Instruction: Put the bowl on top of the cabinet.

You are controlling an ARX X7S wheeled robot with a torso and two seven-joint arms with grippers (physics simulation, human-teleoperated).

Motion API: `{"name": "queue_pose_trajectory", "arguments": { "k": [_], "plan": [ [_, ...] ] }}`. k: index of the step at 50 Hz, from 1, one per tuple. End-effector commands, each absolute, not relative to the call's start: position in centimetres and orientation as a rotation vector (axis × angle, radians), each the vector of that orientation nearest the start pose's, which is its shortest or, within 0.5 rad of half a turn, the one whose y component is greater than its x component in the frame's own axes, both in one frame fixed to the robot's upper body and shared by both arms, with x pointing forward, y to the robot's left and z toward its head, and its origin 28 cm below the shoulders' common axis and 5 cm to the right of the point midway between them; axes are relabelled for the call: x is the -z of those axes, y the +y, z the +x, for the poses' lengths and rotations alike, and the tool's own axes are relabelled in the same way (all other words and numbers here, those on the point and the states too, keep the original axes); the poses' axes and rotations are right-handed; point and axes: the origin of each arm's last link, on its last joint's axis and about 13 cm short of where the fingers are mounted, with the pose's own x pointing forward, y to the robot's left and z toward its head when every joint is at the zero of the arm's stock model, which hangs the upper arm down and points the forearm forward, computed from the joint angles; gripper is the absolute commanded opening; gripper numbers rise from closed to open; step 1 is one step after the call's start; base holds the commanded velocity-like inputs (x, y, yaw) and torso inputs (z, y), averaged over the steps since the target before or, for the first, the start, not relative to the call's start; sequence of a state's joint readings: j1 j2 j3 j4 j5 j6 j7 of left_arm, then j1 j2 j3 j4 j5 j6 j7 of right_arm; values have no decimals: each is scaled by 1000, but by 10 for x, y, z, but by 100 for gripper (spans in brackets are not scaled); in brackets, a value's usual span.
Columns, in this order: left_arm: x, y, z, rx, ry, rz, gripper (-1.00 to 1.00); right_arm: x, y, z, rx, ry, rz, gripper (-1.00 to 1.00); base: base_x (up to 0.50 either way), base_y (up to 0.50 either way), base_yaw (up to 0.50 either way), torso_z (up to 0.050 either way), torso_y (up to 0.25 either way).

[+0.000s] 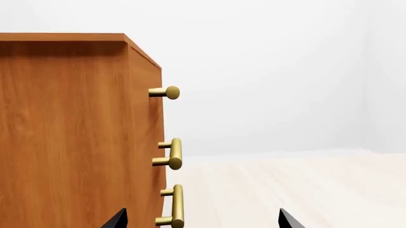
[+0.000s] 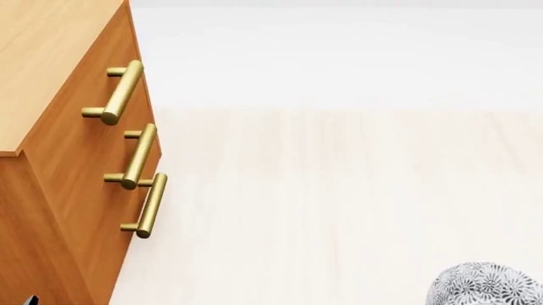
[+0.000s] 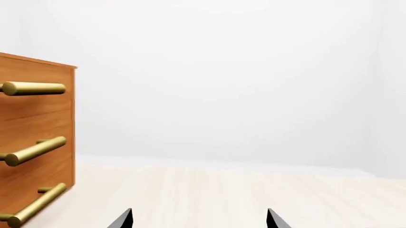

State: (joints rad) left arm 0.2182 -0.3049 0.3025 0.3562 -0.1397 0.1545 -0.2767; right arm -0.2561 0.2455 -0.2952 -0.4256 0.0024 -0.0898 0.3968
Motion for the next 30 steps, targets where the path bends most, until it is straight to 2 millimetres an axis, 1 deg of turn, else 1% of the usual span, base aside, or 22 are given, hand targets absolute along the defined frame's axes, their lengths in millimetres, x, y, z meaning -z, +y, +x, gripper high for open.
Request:
{"name": "queue_pose_trajectory", "arguments": {
  "k": [1, 17, 21, 23, 26, 27, 29, 30],
  "plan": [
    [-50, 199, 153, 108, -218, 7, 100, -56, -80, 146, 48, -235, -71, 100, 0, 0, 0, 0, 0],
    [-49, 198, 155, 109, -212, 6, 100, -56, -80, 147, 46, -228, -59, 100, 0, 0, 0, 0, 0],
    [-48, 199, 155, 108, -211, 8, 100, -56, -80, 150, 91, -205, -71, 100, 0, 0, 0, 0, 0],
    [-48, 199, 155, 106, -210, 9, 100, -58, -80, 149, 62, -199, -50, 100, 0, 0, 0, 0, 0],
    [-48, 198, 155, 107, -210, 10, 100, -62, -83, 150, 117, -155, -10, 100, 0, 0, 0, 0, 0],
    [-48, 198, 155, 108, -209, 10, 100, -66, -85, 152, 207, -141, 36, 100, 0, 0, 0, 0, 0],
    [-48, 198, 156, 107, -209, 10, 100, -69, -87, 153, 285, -149, 59, 100, 0, 0, 0, 0, 0],
    [-47, 198, 156, 108, -208, 10, 100, -71, -88, 154, 350, -132, 78, 100, 0, 0, 0, 0, 0]
  ]
}}
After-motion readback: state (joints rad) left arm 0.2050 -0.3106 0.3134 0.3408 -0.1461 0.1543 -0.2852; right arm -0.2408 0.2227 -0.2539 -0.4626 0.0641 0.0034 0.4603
